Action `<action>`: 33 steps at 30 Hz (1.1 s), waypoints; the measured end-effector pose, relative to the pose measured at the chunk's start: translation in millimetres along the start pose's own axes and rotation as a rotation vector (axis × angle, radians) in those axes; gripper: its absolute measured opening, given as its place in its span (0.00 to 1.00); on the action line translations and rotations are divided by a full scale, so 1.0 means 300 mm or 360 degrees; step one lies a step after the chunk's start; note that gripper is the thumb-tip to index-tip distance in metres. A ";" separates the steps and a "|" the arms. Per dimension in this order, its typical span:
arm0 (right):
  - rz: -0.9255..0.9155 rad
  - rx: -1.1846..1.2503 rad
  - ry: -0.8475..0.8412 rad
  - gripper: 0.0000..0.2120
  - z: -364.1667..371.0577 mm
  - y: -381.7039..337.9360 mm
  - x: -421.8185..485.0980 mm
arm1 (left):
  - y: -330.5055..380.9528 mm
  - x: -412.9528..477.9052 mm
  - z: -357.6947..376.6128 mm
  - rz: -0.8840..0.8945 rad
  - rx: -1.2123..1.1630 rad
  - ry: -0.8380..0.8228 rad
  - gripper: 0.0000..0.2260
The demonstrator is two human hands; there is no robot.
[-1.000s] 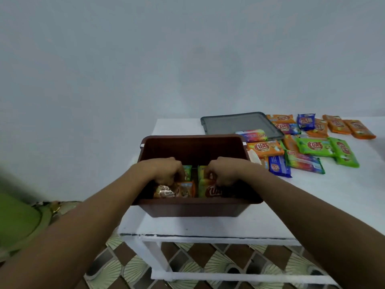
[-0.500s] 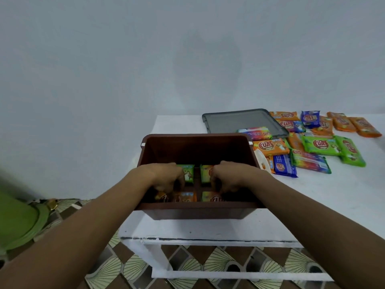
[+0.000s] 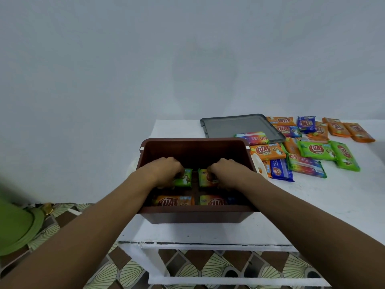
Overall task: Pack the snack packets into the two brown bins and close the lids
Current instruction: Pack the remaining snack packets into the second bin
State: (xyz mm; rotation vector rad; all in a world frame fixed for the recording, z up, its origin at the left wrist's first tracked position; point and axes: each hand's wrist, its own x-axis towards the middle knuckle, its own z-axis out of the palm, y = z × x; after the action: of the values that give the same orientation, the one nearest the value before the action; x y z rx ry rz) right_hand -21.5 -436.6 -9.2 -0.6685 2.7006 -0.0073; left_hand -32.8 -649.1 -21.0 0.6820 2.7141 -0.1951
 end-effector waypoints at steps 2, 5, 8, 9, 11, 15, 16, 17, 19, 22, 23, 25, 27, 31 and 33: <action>0.0000 -0.0040 0.0091 0.15 -0.007 -0.007 -0.010 | -0.002 -0.001 0.000 -0.0026 -0.0019 0.0033 0.18; -0.0045 -0.0207 0.0532 0.11 -0.026 -0.021 -0.041 | 0.006 -0.012 -0.015 -0.0059 -0.0071 -0.0011 0.22; -0.0073 -0.0401 0.0936 0.07 -0.051 0.006 -0.103 | 0.031 -0.026 -0.067 -0.0100 -0.0131 -0.0085 0.25; -0.0068 -0.0423 0.1005 0.05 -0.062 0.029 -0.124 | 0.039 -0.026 -0.085 -0.0095 -0.0120 -0.0059 0.23; -0.0003 -0.0323 0.1121 0.05 -0.081 0.107 -0.173 | 0.071 -0.013 -0.126 -0.0053 -0.0126 0.0064 0.19; 0.0092 0.0026 0.1375 0.07 -0.067 0.308 -0.237 | 0.203 0.021 -0.211 0.0058 -0.0205 0.0472 0.14; 0.0152 0.0081 0.1360 0.07 -0.050 0.388 -0.250 | 0.261 0.033 -0.234 0.0083 -0.0217 0.0597 0.13; 0.0242 0.0121 0.1273 0.07 -0.023 0.473 -0.252 | 0.311 0.042 -0.252 0.0093 -0.0221 0.0703 0.12; 0.0455 0.0124 0.0904 0.15 0.049 0.653 -0.258 | 0.412 0.069 -0.289 0.0133 -0.0220 0.0893 0.11; 0.0631 0.0104 0.0306 0.33 0.203 0.845 -0.318 | 0.573 0.129 -0.335 0.0199 -0.0278 0.1008 0.11; 0.0629 0.0128 0.0277 0.35 0.258 0.878 -0.336 | 0.622 0.153 -0.346 0.0202 -0.0298 0.0997 0.12; 0.0599 0.0100 0.0489 0.33 0.334 0.919 -0.377 | 0.726 0.223 -0.360 0.0193 -0.0309 0.0940 0.12; 0.0596 -0.0004 0.0705 0.28 0.359 0.947 -0.408 | 0.815 0.311 -0.353 0.0153 -0.0339 0.0825 0.13; 0.0444 0.0100 0.0909 0.19 0.374 1.013 -0.461 | 0.916 0.497 -0.293 -0.0127 -0.0201 0.0459 0.19; 0.0540 0.0486 0.0964 0.16 0.373 1.050 -0.496 | 0.933 0.570 -0.244 -0.0326 -0.0203 0.0342 0.23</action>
State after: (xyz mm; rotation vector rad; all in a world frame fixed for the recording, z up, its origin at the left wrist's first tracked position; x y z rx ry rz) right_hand -2.4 -80.6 -91.6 -0.1126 3.2437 -0.6126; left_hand -61.0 -314.2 -27.1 0.4087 2.9708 0.0047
